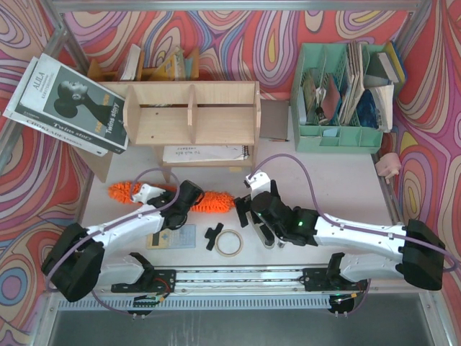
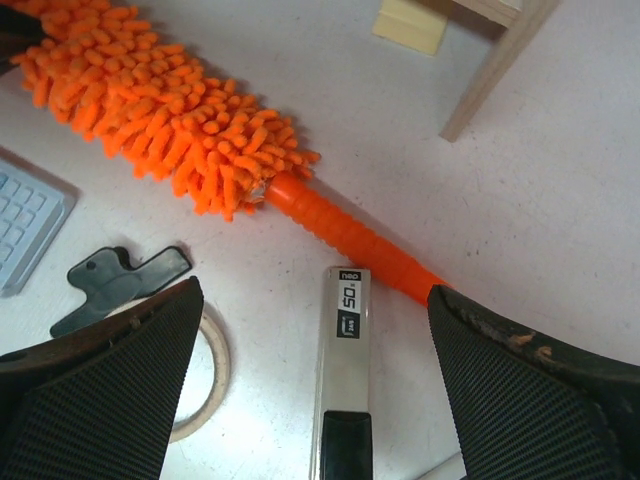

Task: Dust the bookshelf with a duster

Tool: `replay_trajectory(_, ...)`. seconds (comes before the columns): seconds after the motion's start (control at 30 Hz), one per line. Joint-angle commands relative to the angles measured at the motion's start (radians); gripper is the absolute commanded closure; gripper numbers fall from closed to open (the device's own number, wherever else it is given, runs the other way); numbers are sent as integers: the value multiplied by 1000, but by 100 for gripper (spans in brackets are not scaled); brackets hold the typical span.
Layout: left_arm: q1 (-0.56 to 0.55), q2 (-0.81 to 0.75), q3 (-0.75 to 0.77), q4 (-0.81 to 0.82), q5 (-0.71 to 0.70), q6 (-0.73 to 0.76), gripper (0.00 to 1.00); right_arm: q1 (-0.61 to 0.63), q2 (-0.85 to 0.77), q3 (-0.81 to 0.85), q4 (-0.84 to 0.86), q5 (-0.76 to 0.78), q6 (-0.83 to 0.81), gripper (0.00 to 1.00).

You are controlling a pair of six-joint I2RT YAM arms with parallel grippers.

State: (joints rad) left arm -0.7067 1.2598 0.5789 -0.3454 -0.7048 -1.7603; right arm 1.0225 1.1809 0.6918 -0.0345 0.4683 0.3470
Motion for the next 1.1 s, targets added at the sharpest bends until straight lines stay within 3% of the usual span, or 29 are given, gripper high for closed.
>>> replay_trajectory(0.0, 4, -73, 27, -148, -69, 11, 100, 2, -30, -7, 55, -92, -121, 17)
replay_trajectory(0.53, 9, -341, 64, -267, -211, 47, 100, 3, 45, -6, 178, -307, -348, 15)
replay_trajectory(0.77, 13, -447, 72, -322, -220, 56, 100, 2, 116, 21, 242, -319, -433, 17)
replay_trajectory(1.07, 13, -532, 56, -357, -191, 36, 100, 3, 322, 82, 391, -276, -516, 19)
